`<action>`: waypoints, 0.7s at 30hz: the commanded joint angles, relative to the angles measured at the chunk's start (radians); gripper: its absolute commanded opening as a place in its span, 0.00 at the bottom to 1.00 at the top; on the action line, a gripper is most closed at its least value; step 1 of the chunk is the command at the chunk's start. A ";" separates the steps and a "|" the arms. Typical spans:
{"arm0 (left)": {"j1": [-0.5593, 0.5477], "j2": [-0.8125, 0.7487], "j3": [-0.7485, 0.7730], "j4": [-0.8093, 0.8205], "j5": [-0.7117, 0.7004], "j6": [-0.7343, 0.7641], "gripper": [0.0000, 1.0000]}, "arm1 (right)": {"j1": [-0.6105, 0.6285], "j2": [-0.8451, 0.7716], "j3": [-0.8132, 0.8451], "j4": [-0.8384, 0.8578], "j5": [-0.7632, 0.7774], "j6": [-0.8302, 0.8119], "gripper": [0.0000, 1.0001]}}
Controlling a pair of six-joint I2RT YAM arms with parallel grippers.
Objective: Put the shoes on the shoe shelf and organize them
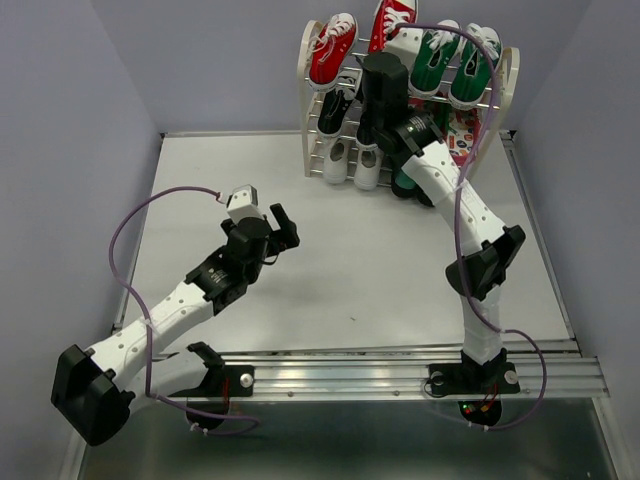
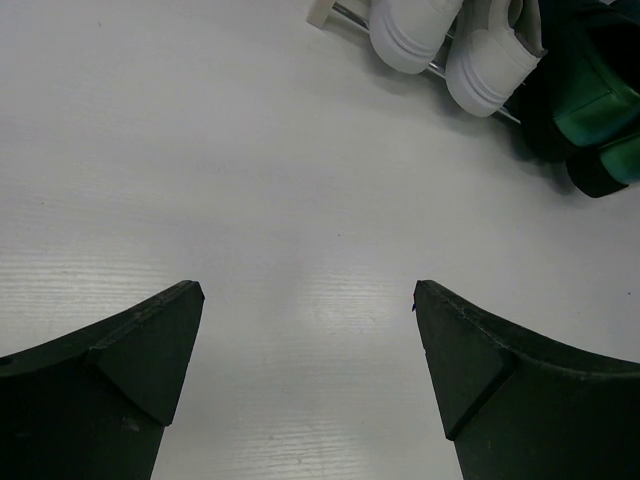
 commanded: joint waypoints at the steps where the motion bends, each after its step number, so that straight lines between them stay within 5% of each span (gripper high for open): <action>1: -0.001 0.006 0.042 0.028 -0.010 0.018 0.99 | -0.009 -0.003 0.035 0.152 0.006 0.011 0.01; 15: 0.002 0.023 0.045 0.029 -0.009 0.021 0.99 | -0.046 0.035 0.052 0.150 -0.049 0.041 0.02; 21: 0.002 0.018 0.043 0.028 -0.009 0.020 0.99 | -0.055 0.046 0.061 0.150 -0.047 0.052 0.16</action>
